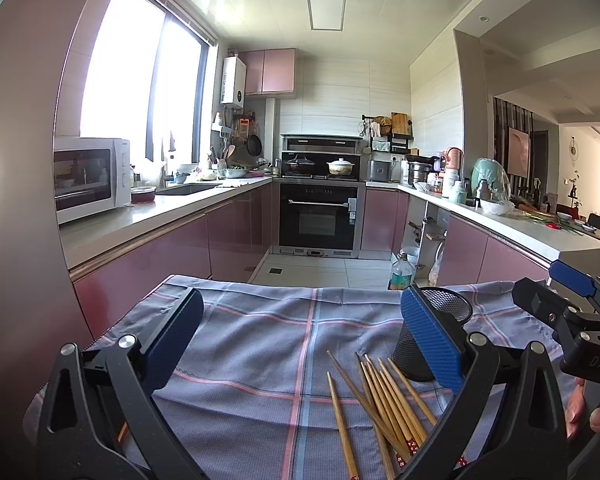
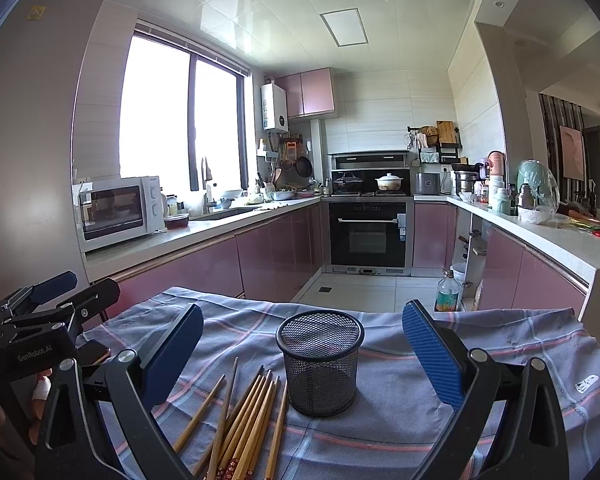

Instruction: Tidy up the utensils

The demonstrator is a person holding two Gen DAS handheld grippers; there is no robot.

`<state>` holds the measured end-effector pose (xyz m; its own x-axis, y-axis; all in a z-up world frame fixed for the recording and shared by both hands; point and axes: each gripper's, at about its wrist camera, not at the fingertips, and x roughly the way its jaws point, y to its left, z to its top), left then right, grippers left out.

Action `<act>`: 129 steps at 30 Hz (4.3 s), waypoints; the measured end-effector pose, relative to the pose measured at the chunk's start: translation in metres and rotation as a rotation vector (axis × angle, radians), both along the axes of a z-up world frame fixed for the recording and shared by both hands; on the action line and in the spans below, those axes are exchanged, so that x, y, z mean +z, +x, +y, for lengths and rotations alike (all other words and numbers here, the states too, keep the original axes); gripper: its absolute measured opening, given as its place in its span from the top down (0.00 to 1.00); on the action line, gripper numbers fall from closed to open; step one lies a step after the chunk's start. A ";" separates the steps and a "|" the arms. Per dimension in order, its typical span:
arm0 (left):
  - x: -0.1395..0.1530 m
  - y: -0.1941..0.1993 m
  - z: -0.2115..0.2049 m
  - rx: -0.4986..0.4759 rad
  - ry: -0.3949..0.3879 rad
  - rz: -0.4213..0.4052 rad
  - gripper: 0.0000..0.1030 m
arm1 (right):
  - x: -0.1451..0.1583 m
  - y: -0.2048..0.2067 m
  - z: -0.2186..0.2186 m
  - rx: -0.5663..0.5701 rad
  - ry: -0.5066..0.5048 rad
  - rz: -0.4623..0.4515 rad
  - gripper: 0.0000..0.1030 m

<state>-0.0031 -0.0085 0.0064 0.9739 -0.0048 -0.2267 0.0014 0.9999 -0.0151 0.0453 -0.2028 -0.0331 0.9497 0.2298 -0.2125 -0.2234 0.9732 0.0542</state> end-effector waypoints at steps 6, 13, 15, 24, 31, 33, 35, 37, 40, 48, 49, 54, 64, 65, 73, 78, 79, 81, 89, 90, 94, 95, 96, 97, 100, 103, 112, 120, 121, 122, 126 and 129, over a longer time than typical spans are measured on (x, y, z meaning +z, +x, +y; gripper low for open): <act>-0.001 0.000 0.000 -0.001 -0.001 0.000 0.06 | -0.001 0.001 0.001 0.004 0.003 0.003 0.06; -0.001 0.000 -0.001 -0.001 -0.001 0.001 0.06 | -0.002 0.001 0.002 0.006 0.004 0.004 0.06; -0.005 0.000 0.001 -0.001 -0.001 0.004 0.06 | -0.002 0.001 0.002 0.005 0.005 0.005 0.06; -0.006 0.000 0.001 -0.002 -0.001 0.005 0.06 | -0.002 -0.001 0.000 0.011 0.011 0.005 0.06; -0.010 0.002 0.000 -0.004 -0.002 0.016 0.06 | -0.003 -0.001 -0.004 0.013 0.015 0.012 0.06; -0.011 0.003 -0.002 -0.005 -0.001 0.022 0.06 | -0.003 -0.001 -0.005 0.014 0.015 0.015 0.06; -0.011 0.003 -0.002 -0.006 -0.001 0.028 0.06 | -0.004 -0.001 -0.005 0.017 0.015 0.022 0.06; -0.010 0.004 -0.002 -0.006 -0.001 0.033 0.06 | -0.005 -0.001 -0.005 0.018 0.013 0.025 0.06; -0.012 0.008 -0.002 -0.013 0.004 0.050 0.06 | -0.005 0.000 -0.004 0.025 0.010 0.036 0.06; -0.038 0.034 -0.001 -0.057 0.020 0.208 0.07 | -0.028 0.014 0.006 0.131 -0.032 0.202 0.07; -0.043 0.038 -0.002 -0.062 0.025 0.228 0.08 | -0.034 0.017 0.008 0.141 -0.037 0.232 0.09; -0.068 0.057 -0.007 -0.100 0.045 0.321 0.13 | -0.054 0.032 0.015 0.182 -0.074 0.353 0.19; -0.110 0.084 -0.019 -0.156 0.091 0.481 0.25 | -0.084 0.051 0.022 0.210 -0.093 0.511 0.44; -0.114 0.088 -0.021 -0.161 0.098 0.497 0.26 | -0.086 0.053 0.022 0.213 -0.093 0.527 0.46; -0.134 0.106 -0.030 -0.208 0.091 0.604 0.39 | -0.103 0.072 0.024 0.211 -0.094 0.625 0.59; -0.142 0.117 -0.036 -0.232 0.079 0.645 0.44 | -0.108 0.082 0.029 0.203 -0.120 0.651 0.64; -0.144 0.120 -0.036 -0.232 0.076 0.653 0.44 | -0.108 0.084 0.030 0.202 -0.124 0.651 0.64; -0.145 0.124 -0.039 -0.230 0.080 0.658 0.47 | -0.107 0.086 0.032 0.199 -0.135 0.656 0.65; -0.142 0.125 -0.039 -0.243 0.072 0.669 0.64 | -0.109 0.090 0.046 0.187 -0.228 0.658 0.80; -0.142 0.126 -0.039 -0.240 0.067 0.672 0.65 | -0.109 0.091 0.045 0.194 -0.218 0.663 0.81; -0.141 0.126 -0.036 -0.233 0.041 0.678 0.77 | -0.109 0.094 0.040 0.197 -0.180 0.676 0.93; -0.140 0.126 -0.035 -0.232 0.032 0.682 0.82 | -0.109 0.093 0.039 0.197 -0.171 0.677 0.94; -0.141 0.125 -0.033 -0.233 0.021 0.684 0.88 | -0.109 0.093 0.038 0.198 -0.163 0.679 0.94; -0.141 0.125 -0.032 -0.234 0.011 0.688 0.88 | -0.109 0.093 0.037 0.199 -0.154 0.682 0.94; -0.140 0.123 -0.028 -0.231 -0.016 0.694 0.89 | -0.108 0.092 0.034 0.202 -0.128 0.686 0.94; -0.139 0.121 -0.026 -0.233 -0.038 0.696 0.92 | -0.104 0.090 0.030 0.206 -0.106 0.678 0.94; -0.125 0.109 -0.016 -0.240 -0.069 0.665 0.93 | -0.076 0.071 0.024 0.260 -0.092 0.573 0.94; -0.085 0.092 0.002 -0.311 -0.140 0.573 0.93 | -0.043 0.058 0.010 0.298 -0.025 0.470 0.94; -0.078 0.090 0.003 -0.323 -0.149 0.560 0.93 | -0.038 0.056 0.009 0.299 -0.020 0.455 0.94; -0.072 0.088 0.003 -0.331 -0.153 0.545 0.93 | -0.034 0.055 0.008 0.299 -0.016 0.441 0.94; -0.047 0.079 0.006 -0.377 -0.183 0.488 0.93 | -0.018 0.051 0.003 0.309 0.010 0.383 0.94; -0.027 0.072 0.009 -0.408 -0.208 0.444 0.93 | -0.007 0.049 -0.001 0.312 0.022 0.343 0.95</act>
<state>0.0692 0.0007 -0.0208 0.6978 -0.4428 -0.5630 0.3307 0.8964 -0.2952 0.0940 -0.2042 -0.0402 0.7100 0.5016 -0.4943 -0.4713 0.8600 0.1956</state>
